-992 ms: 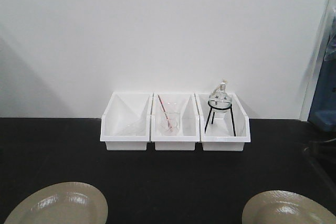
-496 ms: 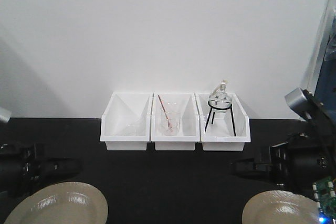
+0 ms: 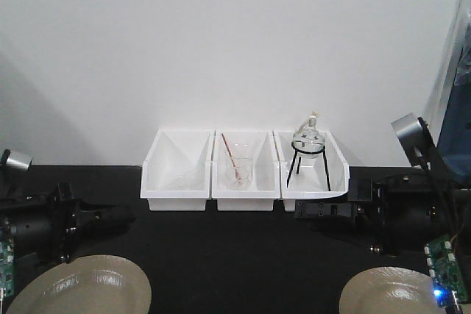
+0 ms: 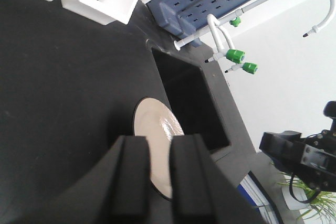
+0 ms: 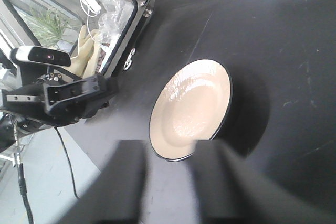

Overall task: Arrange circular plates on left workspace
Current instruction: 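Lower the left gripper onto the rim of the nearer tan plate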

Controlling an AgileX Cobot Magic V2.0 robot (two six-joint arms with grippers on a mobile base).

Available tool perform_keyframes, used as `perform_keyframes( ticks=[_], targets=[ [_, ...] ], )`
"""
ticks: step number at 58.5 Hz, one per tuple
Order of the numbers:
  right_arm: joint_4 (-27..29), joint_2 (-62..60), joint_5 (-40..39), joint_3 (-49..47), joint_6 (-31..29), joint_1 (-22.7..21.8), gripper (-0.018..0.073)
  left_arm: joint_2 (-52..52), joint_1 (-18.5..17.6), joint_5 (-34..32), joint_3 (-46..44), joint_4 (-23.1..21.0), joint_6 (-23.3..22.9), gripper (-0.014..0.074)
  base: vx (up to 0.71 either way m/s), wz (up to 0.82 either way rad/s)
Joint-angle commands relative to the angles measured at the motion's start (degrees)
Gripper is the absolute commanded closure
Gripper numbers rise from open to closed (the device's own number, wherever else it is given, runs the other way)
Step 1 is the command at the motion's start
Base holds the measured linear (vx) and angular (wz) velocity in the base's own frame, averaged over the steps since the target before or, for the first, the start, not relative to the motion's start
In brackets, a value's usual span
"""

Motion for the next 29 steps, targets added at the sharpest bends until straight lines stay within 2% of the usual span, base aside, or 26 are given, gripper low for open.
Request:
perform_keyframes(
  ticks=[1, 4, 9, 16, 22, 26, 29],
  targets=[
    [3.32, -1.47, -0.33, -1.96, -1.27, -0.26, 0.0007, -1.66, -0.09, 2.08, -2.01, -4.46, 0.41, 0.0153, 0.0, 0.0],
    [1.98, -1.47, -0.33, -2.1, -0.97, -0.61, -0.0057, -1.66, 0.63, 1.99, -2.01, -4.05, 0.27, 0.009, 0.0, 0.0],
    [-0.13, -1.47, 1.11, -2.1, 1.21, -2.93, -0.0097, -1.66, 3.45, 3.13, -2.01, -2.98, -0.38, 0.0023, 0.0, 0.0],
    [-1.06, -1.47, 6.62, -2.1, 2.69, -10.86, -0.0076, -1.66, 11.62, 6.97, -2.01, 0.68, -1.68, 0.0008, 0.0, 0.0],
    [-1.06, -1.47, 10.23, -2.1, 2.69, -19.51, -0.0046, -1.66, 19.91, 8.89, -2.01, 6.34, -2.41, 0.001, 0.0, 0.0],
    [-1.14, -1.47, 11.15, -2.1, 2.81, -24.84, -0.0032, -1.66, 25.44, 8.78, -2.01, 12.28, -3.77, 0.001, 0.0, 0.0],
    [-1.13, -1.47, 11.31, -2.1, 2.81, -28.26, -0.0029, -1.44, 28.19, 8.1, -2.01, 16.53, -4.67, 0.001, 0.0, 0.0]
  ],
)
